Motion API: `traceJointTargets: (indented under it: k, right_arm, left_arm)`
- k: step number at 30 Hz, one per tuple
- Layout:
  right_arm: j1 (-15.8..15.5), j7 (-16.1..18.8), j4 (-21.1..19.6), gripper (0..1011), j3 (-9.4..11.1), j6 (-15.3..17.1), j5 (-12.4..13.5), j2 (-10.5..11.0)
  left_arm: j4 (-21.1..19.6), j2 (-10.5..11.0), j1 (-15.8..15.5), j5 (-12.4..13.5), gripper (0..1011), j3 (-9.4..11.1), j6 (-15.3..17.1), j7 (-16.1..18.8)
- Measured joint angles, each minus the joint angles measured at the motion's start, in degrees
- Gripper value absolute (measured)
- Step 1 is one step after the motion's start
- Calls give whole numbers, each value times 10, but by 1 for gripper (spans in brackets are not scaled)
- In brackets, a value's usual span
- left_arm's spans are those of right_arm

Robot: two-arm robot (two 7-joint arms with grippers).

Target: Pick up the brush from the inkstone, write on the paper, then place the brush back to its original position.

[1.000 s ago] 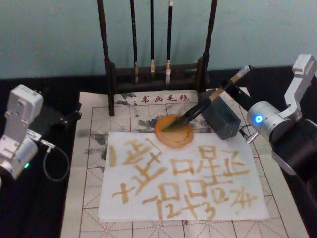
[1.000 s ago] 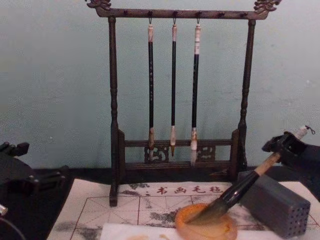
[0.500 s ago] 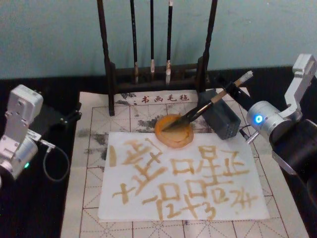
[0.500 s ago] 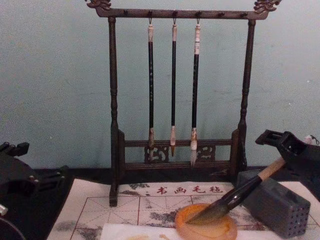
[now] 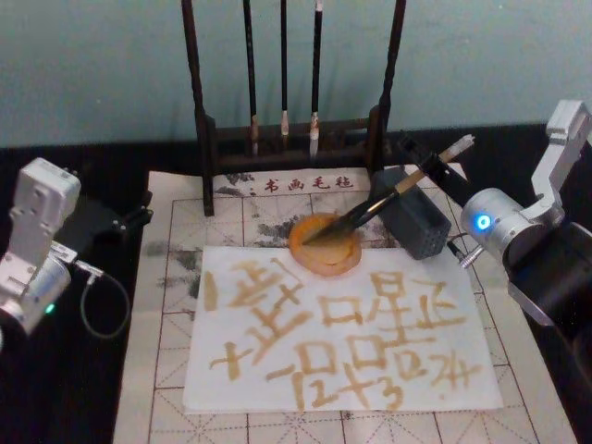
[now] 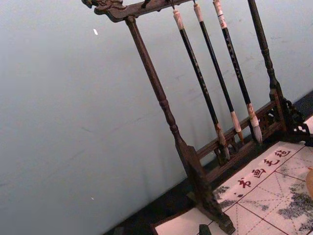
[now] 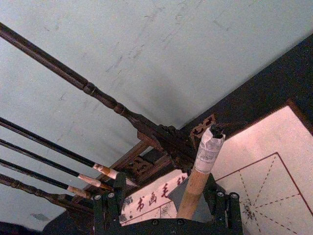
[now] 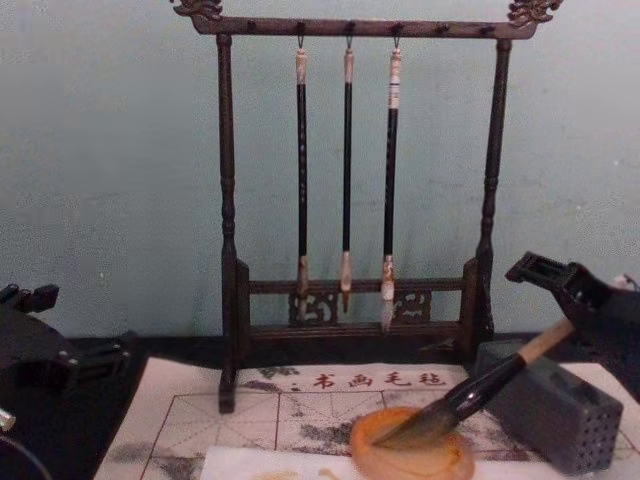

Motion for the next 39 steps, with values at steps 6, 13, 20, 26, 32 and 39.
traceJointTargets:
  k: [6, 13, 20, 26, 32, 39]
  right_arm:
    - [0, 0, 0, 1000, -1, 0, 1, 1]
    - [-11, 3, -15, 1000, -3, 5, 16, 21]
    - [-37, 4, -51, 1000, -3, 9, 31, 48]
    - [-74, 14, -96, 1000, -6, -8, 27, 84]
    - [-99, 43, -126, 1000, -25, -41, -28, 116]
    - [-116, 93, -153, 1000, -61, -73, -134, 157]
  left_arm:
    - [0, 0, 0, 0, 1001, 0, 0, 0]
    - [0, 0, 0, 0, 1001, 0, 0, 0]
    - [0, 0, 0, 0, 1001, 0, 0, 0]
    - [0, 0, 0, 0, 1001, 0, 0, 0]
    - [0, 0, 0, 0, 1001, 0, 0, 0]
    - [0, 0, 0, 0, 1001, 0, 0, 0]
